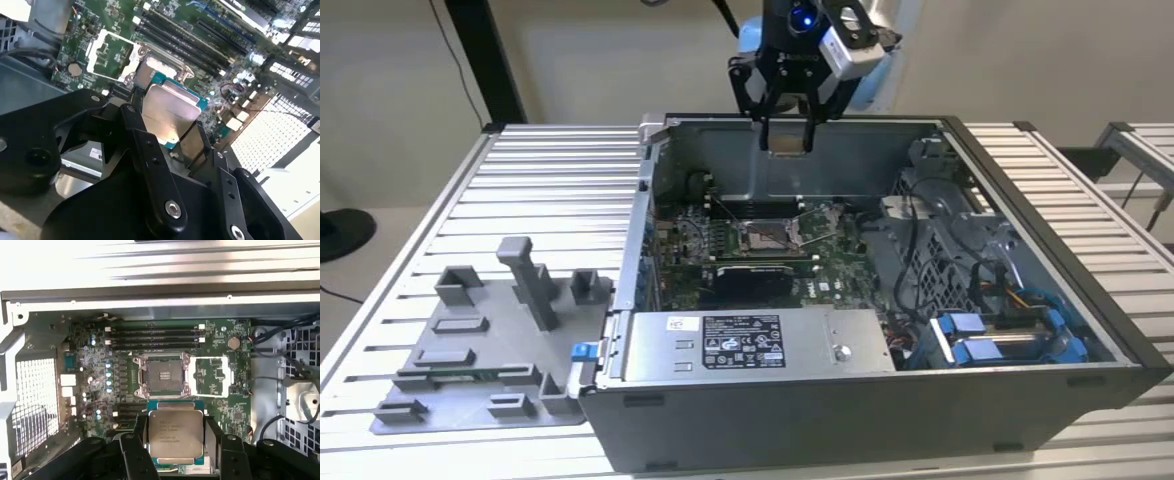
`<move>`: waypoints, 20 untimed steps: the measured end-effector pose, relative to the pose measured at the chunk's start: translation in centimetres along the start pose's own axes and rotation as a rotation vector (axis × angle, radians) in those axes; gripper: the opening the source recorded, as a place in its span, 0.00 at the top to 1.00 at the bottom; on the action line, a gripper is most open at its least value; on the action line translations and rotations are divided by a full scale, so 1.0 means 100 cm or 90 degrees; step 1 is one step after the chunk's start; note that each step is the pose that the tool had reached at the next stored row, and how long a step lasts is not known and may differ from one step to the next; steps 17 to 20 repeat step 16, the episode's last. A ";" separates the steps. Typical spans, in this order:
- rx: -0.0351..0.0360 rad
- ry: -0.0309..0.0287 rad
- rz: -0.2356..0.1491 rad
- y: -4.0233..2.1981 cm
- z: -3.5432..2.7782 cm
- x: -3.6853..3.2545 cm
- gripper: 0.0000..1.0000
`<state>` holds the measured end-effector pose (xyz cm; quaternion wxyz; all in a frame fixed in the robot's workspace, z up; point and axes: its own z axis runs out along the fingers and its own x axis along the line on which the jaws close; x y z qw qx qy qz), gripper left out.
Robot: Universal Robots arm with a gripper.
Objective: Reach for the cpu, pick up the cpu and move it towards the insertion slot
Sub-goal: 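Pick up the cpu and move it towards the insertion slot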
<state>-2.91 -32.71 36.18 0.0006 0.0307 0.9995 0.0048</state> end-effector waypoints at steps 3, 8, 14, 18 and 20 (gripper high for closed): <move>-0.0001 0.0000 0.000 0.0106 0.0019 0.0007 1.00; -0.0001 0.0000 0.000 0.0220 0.0036 0.0014 1.00; -0.0001 0.0001 0.000 0.0232 0.0037 0.0015 1.00; -0.0001 0.0001 0.000 0.0232 0.0037 0.0015 1.00; -0.0001 0.0001 0.000 0.0232 0.0037 0.0015 1.00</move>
